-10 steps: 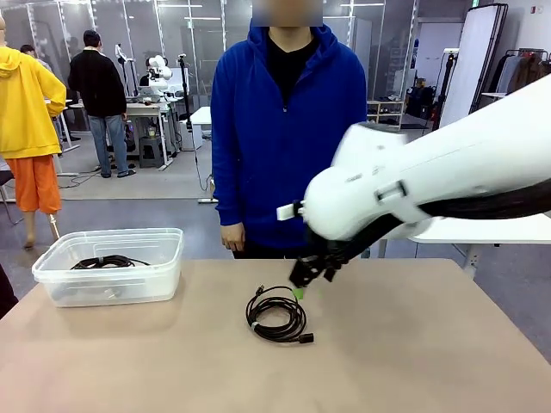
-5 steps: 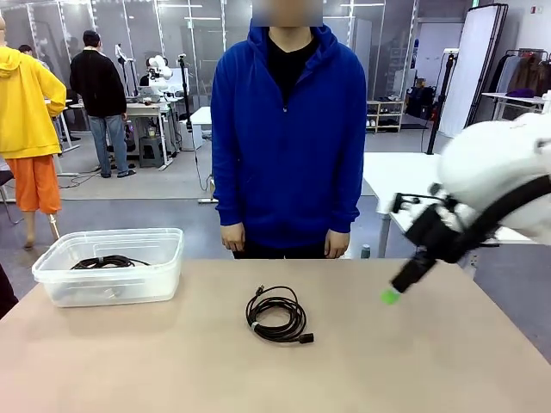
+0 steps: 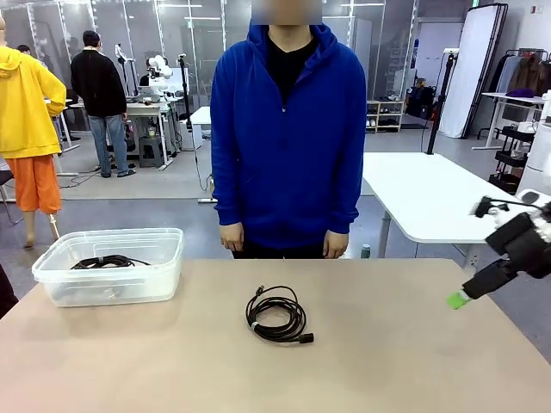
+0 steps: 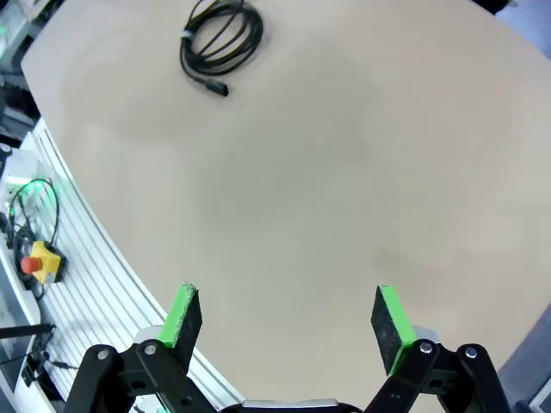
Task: Organize and store the cables.
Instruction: Place the USB Extension Cable into the Organizing box.
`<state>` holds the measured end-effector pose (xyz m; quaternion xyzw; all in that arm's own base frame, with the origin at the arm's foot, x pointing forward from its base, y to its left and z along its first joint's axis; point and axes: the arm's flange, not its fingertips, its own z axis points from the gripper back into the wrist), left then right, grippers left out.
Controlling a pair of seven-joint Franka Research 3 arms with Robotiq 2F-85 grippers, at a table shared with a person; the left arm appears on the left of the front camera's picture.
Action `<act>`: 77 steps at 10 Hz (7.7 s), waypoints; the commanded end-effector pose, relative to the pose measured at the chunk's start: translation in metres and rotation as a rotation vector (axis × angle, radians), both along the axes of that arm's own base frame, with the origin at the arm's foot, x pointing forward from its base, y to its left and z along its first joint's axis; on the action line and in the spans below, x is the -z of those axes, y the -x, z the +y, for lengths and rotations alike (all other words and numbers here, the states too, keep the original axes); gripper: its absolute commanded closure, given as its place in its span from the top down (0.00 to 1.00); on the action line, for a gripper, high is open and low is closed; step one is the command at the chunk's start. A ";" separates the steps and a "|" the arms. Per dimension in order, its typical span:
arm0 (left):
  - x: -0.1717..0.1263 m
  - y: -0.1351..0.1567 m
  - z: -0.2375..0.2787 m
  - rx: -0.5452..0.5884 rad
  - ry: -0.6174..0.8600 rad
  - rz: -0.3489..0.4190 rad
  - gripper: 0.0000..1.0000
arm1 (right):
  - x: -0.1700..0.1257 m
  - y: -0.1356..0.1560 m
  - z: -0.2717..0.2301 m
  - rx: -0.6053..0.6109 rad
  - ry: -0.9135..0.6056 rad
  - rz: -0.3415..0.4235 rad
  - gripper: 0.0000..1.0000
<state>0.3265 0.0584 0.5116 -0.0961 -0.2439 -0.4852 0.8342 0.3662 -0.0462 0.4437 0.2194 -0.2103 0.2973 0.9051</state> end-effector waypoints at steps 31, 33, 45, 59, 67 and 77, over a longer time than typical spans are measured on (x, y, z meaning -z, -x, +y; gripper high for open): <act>0.072 -0.066 -0.387 -0.229 -0.231 0.187 1.00 | -0.005 0.039 -0.137 -0.093 0.139 -0.370 1.00; 0.076 -0.081 -0.399 -0.243 -0.223 0.210 1.00 | -0.005 0.039 -0.137 -0.093 0.139 -0.370 1.00; 0.112 -0.159 -0.428 -0.226 -0.267 0.191 1.00 | -0.005 0.039 -0.137 -0.093 0.139 -0.370 1.00; 0.103 -0.153 -0.431 -0.203 -0.256 0.198 1.00 | -0.005 0.039 -0.137 -0.093 0.139 -0.370 1.00; 0.122 -0.134 -0.444 -0.907 -0.092 0.289 1.00 | -0.005 0.039 -0.137 -0.093 0.139 -0.370 1.00; 0.172 -0.177 -0.447 -1.297 0.021 0.401 1.00 | -0.005 0.039 -0.137 -0.093 0.139 -0.370 1.00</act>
